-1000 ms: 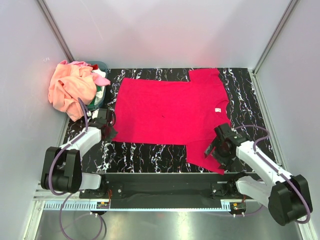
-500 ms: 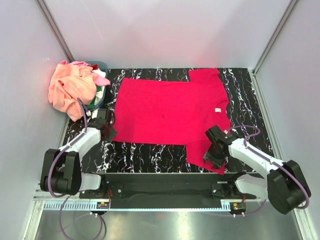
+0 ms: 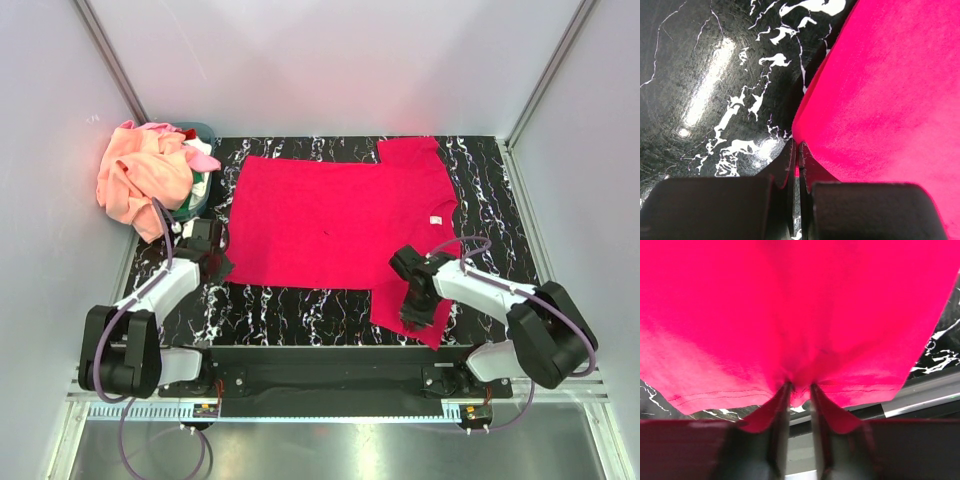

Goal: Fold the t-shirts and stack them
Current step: Flatten the tshirt out, then fold the tshirt

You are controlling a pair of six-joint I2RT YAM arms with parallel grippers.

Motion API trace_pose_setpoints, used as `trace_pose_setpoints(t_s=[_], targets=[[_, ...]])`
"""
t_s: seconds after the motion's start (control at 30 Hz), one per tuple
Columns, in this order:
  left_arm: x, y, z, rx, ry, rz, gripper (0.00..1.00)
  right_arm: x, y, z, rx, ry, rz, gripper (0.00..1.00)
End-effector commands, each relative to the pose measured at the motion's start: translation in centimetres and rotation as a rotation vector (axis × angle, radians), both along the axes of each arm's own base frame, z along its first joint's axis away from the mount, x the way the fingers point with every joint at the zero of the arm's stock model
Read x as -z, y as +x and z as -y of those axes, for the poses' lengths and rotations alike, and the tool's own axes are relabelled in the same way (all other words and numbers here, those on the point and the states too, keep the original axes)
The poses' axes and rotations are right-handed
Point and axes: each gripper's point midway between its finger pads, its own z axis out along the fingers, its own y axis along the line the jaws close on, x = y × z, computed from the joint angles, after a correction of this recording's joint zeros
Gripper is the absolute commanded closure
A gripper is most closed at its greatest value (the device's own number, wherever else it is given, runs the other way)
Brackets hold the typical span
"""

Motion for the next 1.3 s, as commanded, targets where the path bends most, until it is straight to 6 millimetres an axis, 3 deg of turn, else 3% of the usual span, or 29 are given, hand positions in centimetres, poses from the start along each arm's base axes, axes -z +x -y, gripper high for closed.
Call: trace_pose_setpoints(t_s=[0.0, 0.1, 0.27, 0.57, 0.8, 0.97, 1.07, 1.23, 1.27], targets=[[-0.9, 0.2, -0.2, 0.001, -0.002, 0.039, 1.0, -0.1, 0.8, 0.1, -0.026, -0.068, 0.04, 0.85], [-1.1, 0.2, -0.2, 0.004, -0.004, 0.043, 1.0, -0.1, 0.8, 0.1, -0.034, -0.059, 0.047, 1.0], [-1.8, -0.5, 0.4, 0.013, -0.041, 0.049, 1.0, -0.8, 0.3, 0.3, -0.024, -0.043, 0.059, 1.0], [-2.4, -3.8, 3.1, 0.055, -0.206, 0.064, 1.0, -8.3, 0.3, 2.1, 0.034, -0.022, 0.224, 1.0], [-3.8, -5.8, 4.4, 0.071, -0.278, 0.053, 1.0, -9.9, -0.6, 2.7, 0.034, -0.006, 0.248, 1.0], [-6.6, -4.1, 4.0, 0.094, -0.237, 0.079, 1.0, -12.8, 2.4, 1.7, -0.031, -0.002, 0.321, 1.0], [-6.7, -3.0, 3.9, 0.117, -0.204, 0.038, 1.0, -14.8, 5.3, 1.7, -0.04, 0.004, 0.372, 1.0], [-8.0, 0.2, 3.7, 0.131, -0.173, 0.027, 1.0, -15.9, 10.6, 1.9, -0.099, 0.036, 0.385, 1.0], [-8.1, 0.6, 3.7, 0.136, -0.171, 0.024, 1.0, -15.1, 11.3, 1.9, -0.116, 0.013, 0.348, 1.0]])
